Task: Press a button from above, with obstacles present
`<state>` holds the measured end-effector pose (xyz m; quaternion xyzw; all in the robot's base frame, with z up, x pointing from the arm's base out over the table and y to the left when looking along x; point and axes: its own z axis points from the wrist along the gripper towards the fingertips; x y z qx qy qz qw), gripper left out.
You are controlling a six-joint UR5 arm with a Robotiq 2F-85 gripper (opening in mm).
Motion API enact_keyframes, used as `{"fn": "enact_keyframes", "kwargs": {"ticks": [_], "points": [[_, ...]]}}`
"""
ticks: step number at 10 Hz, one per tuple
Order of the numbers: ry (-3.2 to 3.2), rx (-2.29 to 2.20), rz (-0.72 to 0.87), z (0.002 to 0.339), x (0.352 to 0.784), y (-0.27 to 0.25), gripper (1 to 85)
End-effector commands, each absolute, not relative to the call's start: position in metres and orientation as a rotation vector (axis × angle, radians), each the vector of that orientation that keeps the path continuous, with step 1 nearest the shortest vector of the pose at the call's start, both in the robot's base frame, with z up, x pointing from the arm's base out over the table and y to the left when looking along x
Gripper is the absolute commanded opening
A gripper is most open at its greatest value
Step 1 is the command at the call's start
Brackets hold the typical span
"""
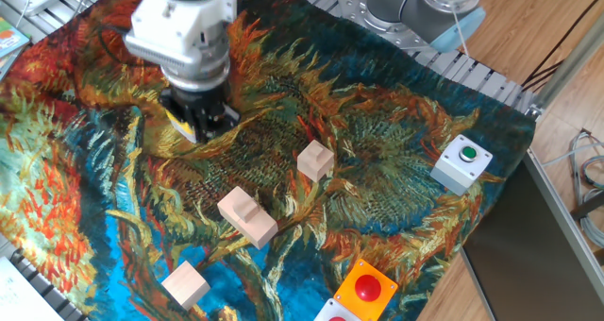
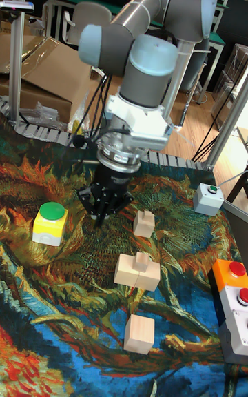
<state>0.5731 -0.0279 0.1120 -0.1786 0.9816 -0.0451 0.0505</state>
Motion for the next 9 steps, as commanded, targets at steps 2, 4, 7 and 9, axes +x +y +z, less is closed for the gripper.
{"fn": "enact_keyframes", "kwargs": {"ticks": [2,4,7,9], "points": [[2.938,-0.556,-0.118,0.093,0.597,-0.026,14.7],[2.933,-0.543,-0.085,0.082,0.604,-0.024,14.7],[2.944,-0.521,-0.065,0.090,0.594,-0.028,14.0],[2.945,-0.520,-0.053,0.091,0.593,-0.027,14.0]]}}
